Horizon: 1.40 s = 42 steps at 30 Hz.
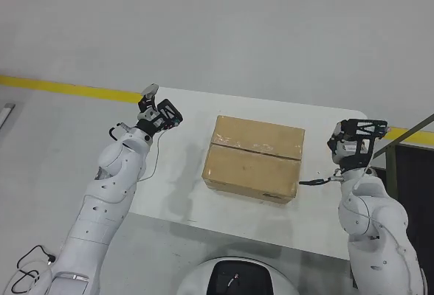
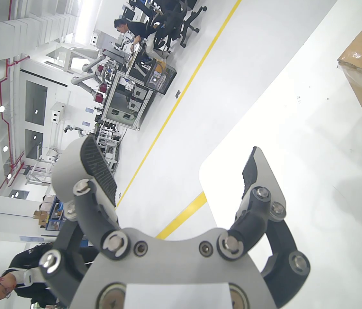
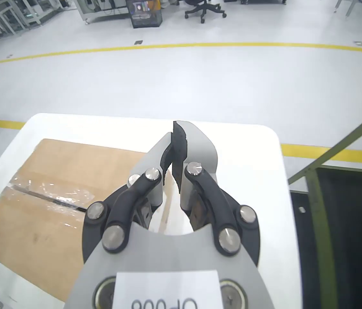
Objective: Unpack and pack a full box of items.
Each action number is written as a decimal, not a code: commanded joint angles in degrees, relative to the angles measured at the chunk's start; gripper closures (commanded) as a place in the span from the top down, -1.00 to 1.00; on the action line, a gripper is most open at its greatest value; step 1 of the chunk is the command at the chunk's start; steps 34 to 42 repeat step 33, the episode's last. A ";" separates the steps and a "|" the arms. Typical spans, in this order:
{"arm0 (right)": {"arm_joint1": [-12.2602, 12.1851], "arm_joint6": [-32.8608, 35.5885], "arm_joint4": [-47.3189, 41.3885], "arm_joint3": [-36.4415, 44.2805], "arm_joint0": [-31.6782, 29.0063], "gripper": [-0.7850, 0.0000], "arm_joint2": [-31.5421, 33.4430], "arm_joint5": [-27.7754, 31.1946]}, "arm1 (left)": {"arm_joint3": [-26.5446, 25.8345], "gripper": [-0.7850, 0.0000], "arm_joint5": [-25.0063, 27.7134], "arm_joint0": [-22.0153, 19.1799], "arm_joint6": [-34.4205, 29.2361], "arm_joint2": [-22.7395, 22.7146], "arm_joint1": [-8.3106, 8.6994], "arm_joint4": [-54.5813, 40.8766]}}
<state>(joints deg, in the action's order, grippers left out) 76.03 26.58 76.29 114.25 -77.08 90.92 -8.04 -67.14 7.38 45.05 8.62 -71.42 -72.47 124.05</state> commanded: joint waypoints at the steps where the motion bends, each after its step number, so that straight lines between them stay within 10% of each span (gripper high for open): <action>1: -0.10 1.01 -0.48 1.83 -1.29 -1.00 1.32 0.26 | 0.00 1.00 0.00 0.00 0.00 0.00 0.00 0.00; 7: -0.10 1.01 -0.48 1.83 -1.29 -1.00 1.32 0.26 | 0.00 1.00 0.00 0.00 0.00 0.00 0.00 0.00; 8: -0.10 1.01 -0.48 1.83 -1.29 -0.76 1.32 0.26 | 0.00 1.00 0.00 0.00 0.00 0.00 0.00 0.00; 9: -0.10 1.01 -0.48 1.83 -1.29 0.33 1.32 0.26 | 0.00 1.00 0.00 0.00 0.00 0.00 0.00 0.00; 10: -0.10 1.01 -0.48 1.83 -1.29 -0.99 1.32 0.26 | 0.00 1.00 0.00 0.00 0.00 0.00 0.00 0.00; 13: -0.10 1.00 -0.48 1.83 -1.29 -0.86 1.32 0.26 | 0.00 1.00 0.00 0.00 0.00 0.00 0.00 0.00; 21: -0.10 1.00 -0.48 1.83 -1.29 0.29 1.32 0.26 | 0.00 1.00 0.00 0.00 0.00 0.00 0.00 0.00; 42: -0.10 1.00 -0.48 1.83 -1.29 0.32 1.32 0.26 | 0.00 1.00 0.00 0.00 0.00 0.00 0.00 0.00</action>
